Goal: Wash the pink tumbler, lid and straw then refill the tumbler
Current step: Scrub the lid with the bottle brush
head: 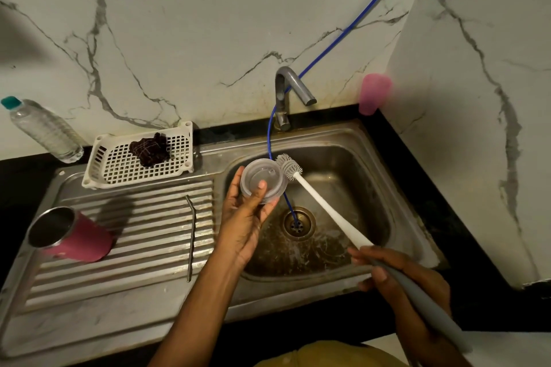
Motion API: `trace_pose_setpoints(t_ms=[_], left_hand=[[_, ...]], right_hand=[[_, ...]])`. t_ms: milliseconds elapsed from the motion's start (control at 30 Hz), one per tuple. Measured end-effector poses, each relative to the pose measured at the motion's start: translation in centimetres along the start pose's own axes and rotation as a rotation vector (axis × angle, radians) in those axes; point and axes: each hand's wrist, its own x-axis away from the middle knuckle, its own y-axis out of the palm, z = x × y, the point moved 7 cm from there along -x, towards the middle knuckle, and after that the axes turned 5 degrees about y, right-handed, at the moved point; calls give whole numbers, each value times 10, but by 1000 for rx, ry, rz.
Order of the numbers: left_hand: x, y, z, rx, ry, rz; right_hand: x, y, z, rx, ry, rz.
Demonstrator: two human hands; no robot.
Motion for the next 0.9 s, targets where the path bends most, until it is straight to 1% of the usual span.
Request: trace_pose_setpoints(t_ms=[67,200,300,400,533,700,900], left_hand=[[0,2,-2,-33,10,-6],[-2,-6,-5,-117,35,50],[-4,-12,-7,-179,-6,56],[-6,-13,-4,-136,-48,71],[-10,-21,-1,-31,-93,79],[-11,-21,5,-63,-53,47],[-9,-18,3,-30,-13,107]], right_hand=[[-12,4,1,-28,-11,-26],[-35,9,-2,-46,-39,-86],[-40,10,-1,-54,-19,-111],[-42,14,0,-9,-60,-122],[-44,13,3,9,-59,-120],[-40,8,-5,39,-121,-104],[-8,3,-12,145,-192,-79]])
